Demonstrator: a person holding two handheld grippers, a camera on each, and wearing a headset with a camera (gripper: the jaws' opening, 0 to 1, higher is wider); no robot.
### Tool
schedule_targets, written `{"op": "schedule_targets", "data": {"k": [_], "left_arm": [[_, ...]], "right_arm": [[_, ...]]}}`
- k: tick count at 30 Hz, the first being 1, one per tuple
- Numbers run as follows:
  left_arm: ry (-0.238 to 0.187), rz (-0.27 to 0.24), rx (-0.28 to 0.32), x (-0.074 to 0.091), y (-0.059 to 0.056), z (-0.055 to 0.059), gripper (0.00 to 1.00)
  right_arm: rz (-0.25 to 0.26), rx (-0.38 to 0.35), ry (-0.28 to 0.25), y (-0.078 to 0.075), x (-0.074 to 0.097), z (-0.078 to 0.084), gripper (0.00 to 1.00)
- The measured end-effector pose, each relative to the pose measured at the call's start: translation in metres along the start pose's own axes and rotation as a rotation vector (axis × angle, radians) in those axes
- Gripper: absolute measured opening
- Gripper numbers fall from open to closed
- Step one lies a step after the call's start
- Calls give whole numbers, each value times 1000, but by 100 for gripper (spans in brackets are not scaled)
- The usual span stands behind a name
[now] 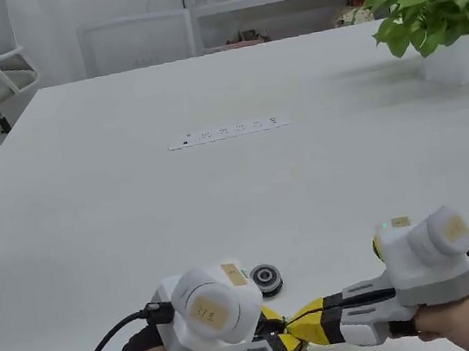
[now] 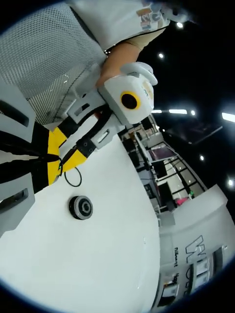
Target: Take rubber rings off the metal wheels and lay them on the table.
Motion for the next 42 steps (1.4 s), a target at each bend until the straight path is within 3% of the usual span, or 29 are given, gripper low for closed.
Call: {"op": "schedule_targets", "data": {"k": [1, 3, 15, 23, 34, 42], "left_arm": [[-1, 0, 0, 0, 0, 0, 12], [-1, 1, 0, 0, 0, 0, 12], [1, 10, -18, 0, 0, -1, 13], [16, 34, -37, 4, -4, 0, 18], [-20, 65, -45, 28, -10, -7, 25], [-51, 39, -23, 54, 1, -7, 33]], "right_arm": [[-4, -23, -10, 0, -1, -1, 0], [6, 16, 12, -2, 0, 2, 0], [56, 27, 28, -14, 8, 10, 0], [50, 23, 23, -12, 8, 7, 0], [41, 24, 8, -11, 11, -4, 0], [32, 32, 4, -11, 10, -13, 0]]}}
Point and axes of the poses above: the centre of the closed fingertips' face, and the gripper's own axes: x roughly backward along the fingers, y roughly to its left, z roughly out of its underside, the point moved 1 cm from there along x, roughly backward along the fingers, and after that the axes turned 8 degrees about y, right-handed, at the moved point
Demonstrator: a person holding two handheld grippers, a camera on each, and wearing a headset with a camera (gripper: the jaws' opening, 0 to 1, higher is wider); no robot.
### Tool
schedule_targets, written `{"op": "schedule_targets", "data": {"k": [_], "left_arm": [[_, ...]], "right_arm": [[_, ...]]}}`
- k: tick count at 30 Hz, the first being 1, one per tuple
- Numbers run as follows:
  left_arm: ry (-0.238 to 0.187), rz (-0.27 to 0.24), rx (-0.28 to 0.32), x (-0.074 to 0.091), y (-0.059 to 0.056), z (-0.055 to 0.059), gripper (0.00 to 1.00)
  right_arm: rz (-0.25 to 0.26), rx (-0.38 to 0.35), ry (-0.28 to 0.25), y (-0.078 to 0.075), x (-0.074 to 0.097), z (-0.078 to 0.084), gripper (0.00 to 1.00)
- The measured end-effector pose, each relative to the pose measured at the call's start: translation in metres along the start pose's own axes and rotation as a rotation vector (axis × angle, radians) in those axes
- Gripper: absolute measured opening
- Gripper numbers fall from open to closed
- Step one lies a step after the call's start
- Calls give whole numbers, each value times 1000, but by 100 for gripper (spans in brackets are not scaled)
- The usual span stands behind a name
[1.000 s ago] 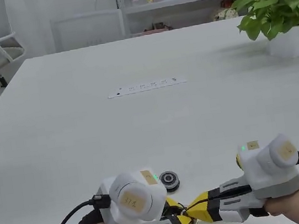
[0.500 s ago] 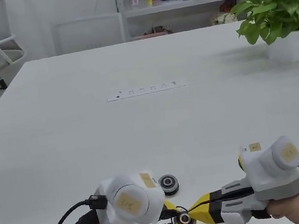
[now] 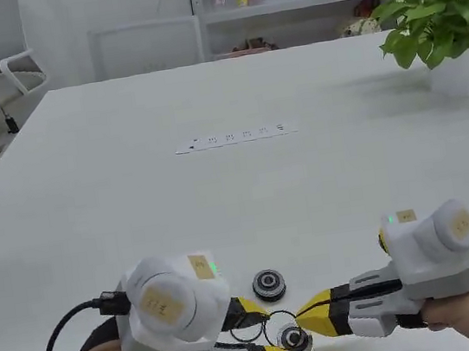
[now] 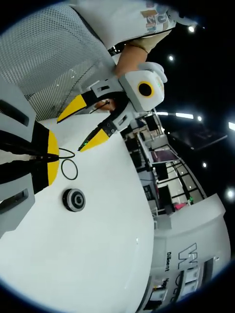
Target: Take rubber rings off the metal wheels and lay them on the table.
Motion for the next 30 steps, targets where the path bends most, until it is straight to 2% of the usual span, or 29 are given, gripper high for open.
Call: {"op": "schedule_targets", "data": {"k": [3, 17, 21, 30], "left_arm": [[-13, -16, 15, 8, 5, 1, 35], [-20, -80, 66, 32, 24, 16, 49], [-26, -86, 94, 37, 28, 20, 53], [-24, -105, 116, 43, 34, 27, 56]], "right_arm": [[-3, 3, -2, -1, -1, -5, 0], [-24, 34, 19, -7, -20, -25, 0], [-27, 43, 35, -10, -26, -25, 0], [-46, 43, 68, -12, -41, -24, 0]]}}
Point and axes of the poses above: the centre of the closed fingertips' face, and the gripper's own axes: x roughly backward along the fingers, y roughly to its left, z roughly out of its underside, the point moved 1 cm from there along x, roughly backward along the fingers, and after that the axes turned 8 degrees about y, right-handed, at the moved point
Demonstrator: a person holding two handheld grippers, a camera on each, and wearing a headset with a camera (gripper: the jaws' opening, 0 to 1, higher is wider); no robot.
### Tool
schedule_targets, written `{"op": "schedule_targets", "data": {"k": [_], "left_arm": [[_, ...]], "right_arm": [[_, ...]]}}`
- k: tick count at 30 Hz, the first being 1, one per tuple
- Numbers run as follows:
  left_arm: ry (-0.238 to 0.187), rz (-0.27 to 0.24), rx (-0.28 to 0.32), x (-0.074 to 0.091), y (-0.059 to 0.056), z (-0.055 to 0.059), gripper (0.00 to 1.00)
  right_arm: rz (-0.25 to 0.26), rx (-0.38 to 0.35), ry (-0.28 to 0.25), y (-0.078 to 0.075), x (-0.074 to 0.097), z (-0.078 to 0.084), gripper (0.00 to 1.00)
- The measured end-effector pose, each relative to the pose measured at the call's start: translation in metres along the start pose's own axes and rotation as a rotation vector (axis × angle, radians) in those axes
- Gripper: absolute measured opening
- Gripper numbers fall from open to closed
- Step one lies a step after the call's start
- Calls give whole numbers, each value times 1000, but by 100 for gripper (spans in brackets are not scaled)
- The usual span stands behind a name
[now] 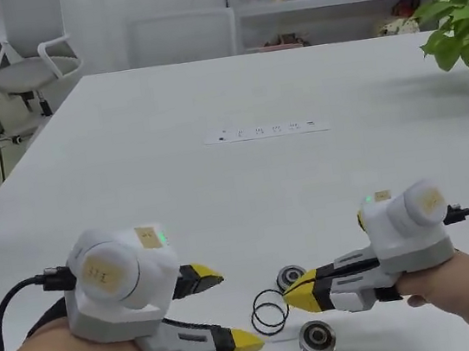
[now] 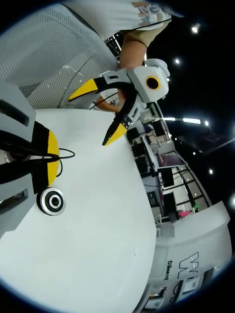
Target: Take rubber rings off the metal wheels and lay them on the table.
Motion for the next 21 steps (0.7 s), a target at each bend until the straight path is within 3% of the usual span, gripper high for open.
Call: {"op": "schedule_targets", "data": {"k": [21], "left_arm": [[14, -6, 27, 2, 6, 9, 56]], "right_arm": [[4, -49, 59, -14, -15, 15, 0]]}}
Point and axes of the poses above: the centre of the closed fingertips' face, and the gripper's own axes: x roughly backward along the fingers, y roughly to its left, z roughly out of its underside, the point moved 1 cm from there along x, roughly backward along the fingers, and after that the axes turned 8 degrees about y, right-handed, at the moved point
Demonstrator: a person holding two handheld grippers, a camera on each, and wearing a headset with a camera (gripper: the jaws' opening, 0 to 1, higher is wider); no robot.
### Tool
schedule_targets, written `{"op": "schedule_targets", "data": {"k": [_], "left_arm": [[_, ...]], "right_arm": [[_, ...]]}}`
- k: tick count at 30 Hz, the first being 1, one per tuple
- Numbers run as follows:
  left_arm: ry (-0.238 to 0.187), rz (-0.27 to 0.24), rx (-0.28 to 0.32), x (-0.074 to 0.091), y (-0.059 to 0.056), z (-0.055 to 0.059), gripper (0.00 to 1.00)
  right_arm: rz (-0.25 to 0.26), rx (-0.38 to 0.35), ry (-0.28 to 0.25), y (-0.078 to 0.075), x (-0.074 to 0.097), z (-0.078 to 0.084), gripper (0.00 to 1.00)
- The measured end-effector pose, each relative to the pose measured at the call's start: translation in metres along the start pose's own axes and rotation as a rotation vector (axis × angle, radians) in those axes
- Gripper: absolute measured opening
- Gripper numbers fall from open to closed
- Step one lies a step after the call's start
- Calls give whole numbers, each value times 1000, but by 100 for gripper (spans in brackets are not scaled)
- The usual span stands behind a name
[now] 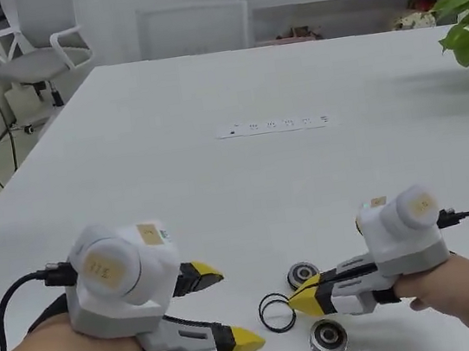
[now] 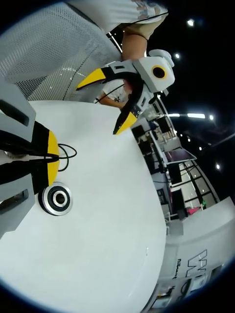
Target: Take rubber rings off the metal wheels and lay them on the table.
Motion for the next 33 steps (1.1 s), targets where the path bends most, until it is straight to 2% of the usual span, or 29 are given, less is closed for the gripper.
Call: {"op": "schedule_targets", "data": {"k": [9, 18, 29, 33], "left_arm": [[15, 4, 0, -3, 1, 2, 56], [28, 10, 1, -5, 1, 4, 55], [37, 7, 8, -9, 6, 4, 55], [49, 5, 3, -14, 10, 4, 54]], "right_arm": [[17, -5, 30, -4, -2, 7, 0], [19, 14, 49, -2, -2, 12, 9], [24, 12, 1, 1, 16, 5, 13], [46, 9, -21, -5, 24, 3, 14]]}}
Point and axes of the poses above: the centre of the closed fingertips' face, and the gripper's own axes: x roughly backward along the fingers, y roughly to its left, z roughly out of its underside, the point moved 1 cm from there along x, roughly backward along the fingers, and after that the axes turned 8 degrees about y, right-handed, at the moved point
